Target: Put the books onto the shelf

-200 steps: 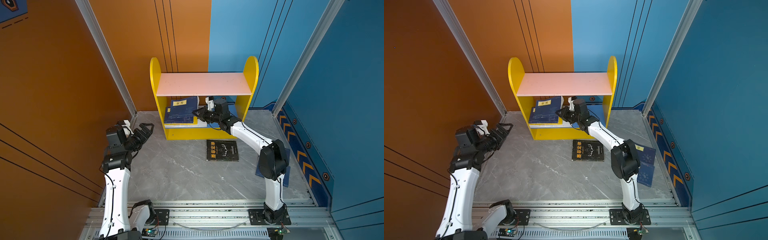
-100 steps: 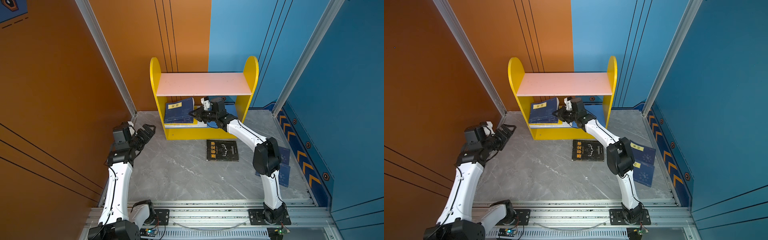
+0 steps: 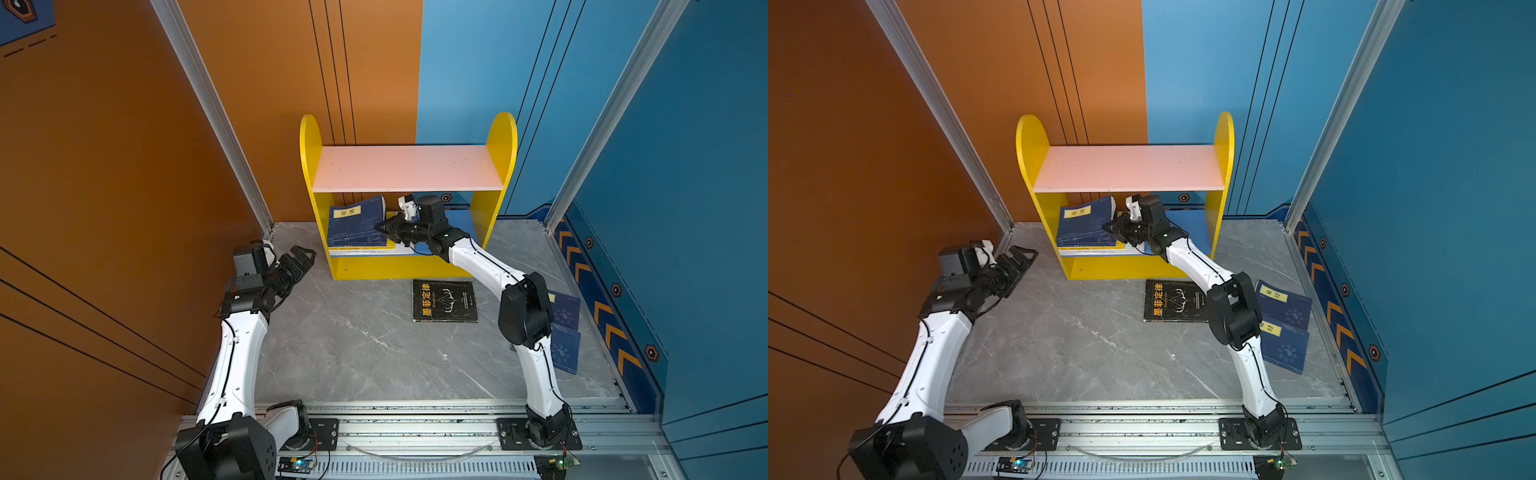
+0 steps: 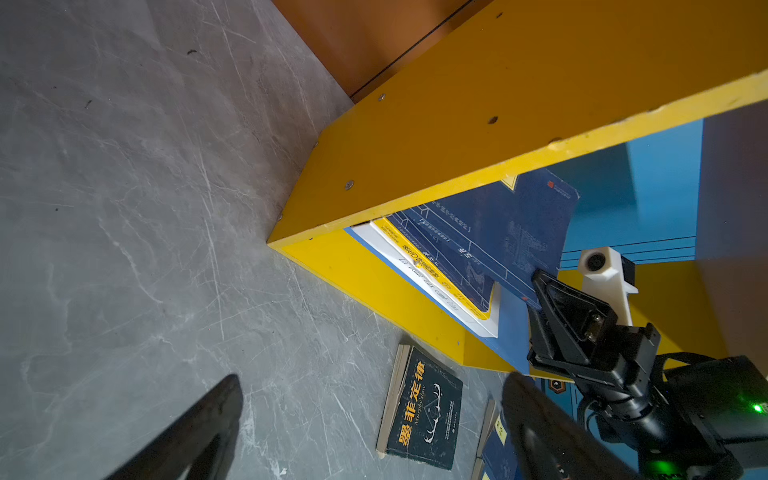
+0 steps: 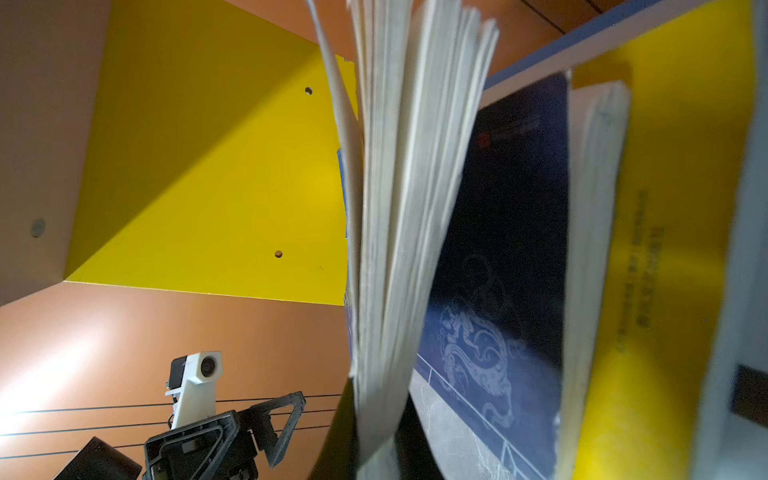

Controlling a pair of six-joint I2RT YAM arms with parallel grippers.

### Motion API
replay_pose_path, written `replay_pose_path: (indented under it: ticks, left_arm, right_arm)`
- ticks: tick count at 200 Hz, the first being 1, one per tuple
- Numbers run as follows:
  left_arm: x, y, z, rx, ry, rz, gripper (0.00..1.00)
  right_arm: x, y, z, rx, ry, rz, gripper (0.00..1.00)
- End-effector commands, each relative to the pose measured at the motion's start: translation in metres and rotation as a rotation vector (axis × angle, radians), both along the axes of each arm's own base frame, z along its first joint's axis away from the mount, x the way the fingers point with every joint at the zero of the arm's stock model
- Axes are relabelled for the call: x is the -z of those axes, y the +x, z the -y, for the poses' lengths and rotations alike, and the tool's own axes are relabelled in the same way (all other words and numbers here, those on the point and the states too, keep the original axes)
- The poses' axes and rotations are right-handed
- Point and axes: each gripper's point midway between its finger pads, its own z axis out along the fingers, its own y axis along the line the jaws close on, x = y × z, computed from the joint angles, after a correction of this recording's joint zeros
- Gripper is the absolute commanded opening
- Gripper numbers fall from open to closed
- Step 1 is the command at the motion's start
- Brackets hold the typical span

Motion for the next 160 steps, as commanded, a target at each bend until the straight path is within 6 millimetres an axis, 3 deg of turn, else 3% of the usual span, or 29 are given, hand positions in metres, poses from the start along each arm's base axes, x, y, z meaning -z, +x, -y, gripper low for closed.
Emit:
replay_pose_path:
  ticks: [1, 95, 160]
  left_arm:
    - [-0.007, 0.005, 0.001, 0.023, 0.024, 0.02, 0.98]
    - [-0.003, 0.02, 0.008, 0.049, 0.008, 0.013, 0.98]
    - [0.003, 0.047, 0.008, -0.006, -0.036, 0.022, 0.98]
  right_arm:
    - [-0.018, -0.008, -0.009, -0.045, 0.017, 0.053, 0.02]
    - [-0.005, -0.008, -0.01, -0.024, -0.001, 0.043, 0.02]
    - [0.012, -0.013, -0.013, -0.032, -0.061, 0.036, 0.02]
